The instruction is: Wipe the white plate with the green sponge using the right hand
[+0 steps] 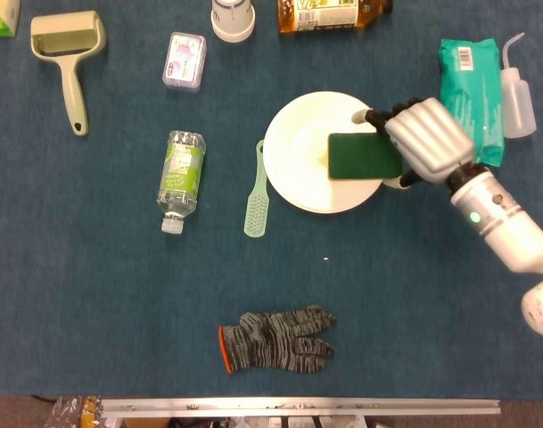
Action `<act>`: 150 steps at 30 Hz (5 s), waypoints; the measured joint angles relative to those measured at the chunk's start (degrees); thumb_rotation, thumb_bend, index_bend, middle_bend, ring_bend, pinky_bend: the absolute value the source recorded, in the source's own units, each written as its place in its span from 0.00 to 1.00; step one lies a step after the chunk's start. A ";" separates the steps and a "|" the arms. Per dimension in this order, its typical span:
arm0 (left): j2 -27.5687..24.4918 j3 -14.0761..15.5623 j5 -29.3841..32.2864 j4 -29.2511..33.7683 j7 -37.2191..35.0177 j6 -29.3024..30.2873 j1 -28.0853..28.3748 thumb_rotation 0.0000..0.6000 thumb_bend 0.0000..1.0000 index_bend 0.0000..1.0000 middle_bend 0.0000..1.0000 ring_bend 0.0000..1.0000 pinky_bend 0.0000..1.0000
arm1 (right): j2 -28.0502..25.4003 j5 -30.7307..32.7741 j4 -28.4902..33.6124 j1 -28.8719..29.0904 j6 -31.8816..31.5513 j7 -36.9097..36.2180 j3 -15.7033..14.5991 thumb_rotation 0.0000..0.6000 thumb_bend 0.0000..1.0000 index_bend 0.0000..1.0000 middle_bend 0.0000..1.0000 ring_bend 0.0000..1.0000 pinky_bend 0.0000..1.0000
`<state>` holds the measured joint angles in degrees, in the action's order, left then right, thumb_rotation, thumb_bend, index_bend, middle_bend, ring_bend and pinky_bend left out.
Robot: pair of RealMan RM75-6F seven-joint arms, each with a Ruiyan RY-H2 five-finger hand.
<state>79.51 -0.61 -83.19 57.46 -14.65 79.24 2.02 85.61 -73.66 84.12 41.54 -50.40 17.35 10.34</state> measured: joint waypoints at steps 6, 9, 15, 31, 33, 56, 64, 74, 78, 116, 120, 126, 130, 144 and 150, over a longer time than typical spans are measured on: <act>-0.08 -0.05 0.02 -0.54 -0.94 0.24 -0.18 1.00 0.20 0.16 0.02 0.03 0.27 | 2.06 4.66 -2.13 2.69 3.47 2.17 0.87 1.00 0.03 0.28 0.55 0.47 0.46; -0.07 -0.03 0.07 -1.02 -1.45 0.29 -0.36 1.00 0.20 0.16 0.02 0.03 0.27 | 3.19 6.91 -3.45 4.20 5.26 3.13 1.11 1.00 0.03 0.28 0.55 0.47 0.46; 0.07 -0.01 0.02 -1.51 -2.14 0.41 -0.53 1.00 0.20 0.16 0.02 0.03 0.27 | 4.30 11.13 -4.72 6.45 7.48 5.96 1.08 1.00 0.03 0.28 0.55 0.47 0.46; 1.16 0.05 0.13 -3.85 -4.05 -0.15 -0.71 1.00 0.20 0.16 0.02 0.03 0.27 | 3.52 27.24 -2.55 12.34 7.01 18.53 -0.39 1.00 0.04 0.28 0.56 0.48 0.46; 1.23 -0.01 0.19 -4.04 -4.26 -0.14 -0.76 1.00 0.20 0.16 0.02 0.03 0.27 | 3.69 28.86 -2.71 13.11 6.86 19.51 -0.74 1.00 0.04 0.28 0.56 0.48 0.46; 1.84 -0.15 0.34 -6.41 -6.75 -0.13 -1.39 1.00 0.20 0.16 0.03 0.03 0.27 | 6.52 37.89 -8.09 18.29 6.95 22.36 -4.51 1.00 0.04 0.28 0.56 0.48 0.46; 2.12 -0.09 0.08 -6.46 -6.51 -0.33 -1.16 1.00 0.20 0.16 0.03 0.03 0.27 | 3.59 38.90 -4.77 17.83 3.99 23.50 -5.86 1.00 0.05 0.28 0.56 0.48 0.46; 2.11 -0.05 -0.08 -6.16 -6.28 -0.18 -1.17 1.00 0.20 0.16 0.03 0.03 0.27 | 3.63 36.81 -2.86 18.28 2.40 22.74 -5.12 1.00 0.05 0.28 0.56 0.48 0.46; 2.01 -0.14 0.14 -6.39 -6.78 -0.23 -1.32 1.00 0.20 0.16 0.03 0.03 0.27 | 5.34 36.66 -4.25 19.10 3.45 22.91 -5.16 1.00 0.05 0.28 0.56 0.48 0.46; 2.08 -0.24 0.27 -6.92 -7.61 -0.31 -1.56 1.00 0.20 0.16 0.03 0.03 0.27 | 5.86 38.32 -2.49 20.36 1.09 27.51 -7.24 1.00 0.05 0.28 0.56 0.48 0.46; 2.21 -0.34 0.42 -7.35 -8.01 -0.40 -1.62 1.00 0.20 0.16 0.03 0.03 0.27 | 5.83 39.68 -2.69 20.43 1.51 28.24 -7.97 1.00 0.05 0.28 0.56 0.48 0.46; 2.46 -0.24 0.10 -7.59 -8.05 -0.42 -1.48 1.00 0.20 0.16 0.03 0.03 0.27 | 3.48 41.04 -0.44 19.63 -0.88 29.59 -9.14 1.00 0.05 0.28 0.56 0.48 0.46; 2.50 -0.24 -0.06 -7.09 -7.40 -0.41 -1.26 1.00 0.20 0.16 0.03 0.03 0.27 | 0.92 41.93 2.08 18.68 -3.21 30.35 -9.76 1.00 0.05 0.28 0.56 0.48 0.46; 2.39 -0.22 -0.04 -6.17 -6.51 -0.42 -1.16 1.00 0.20 0.16 0.03 0.03 0.27 | 0.92 38.82 3.77 18.25 -3.49 28.88 -8.12 1.00 0.05 0.28 0.56 0.48 0.46; 2.39 -0.33 0.44 -7.06 -7.67 -0.67 -1.48 1.00 0.20 0.16 0.03 0.03 0.27 | 4.15 39.12 0.22 19.39 -1.13 29.58 -8.08 1.00 0.05 0.28 0.56 0.48 0.46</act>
<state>81.90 -0.95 -82.75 50.40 -22.32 78.57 0.54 89.76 -34.54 84.35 60.93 -51.53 46.93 2.26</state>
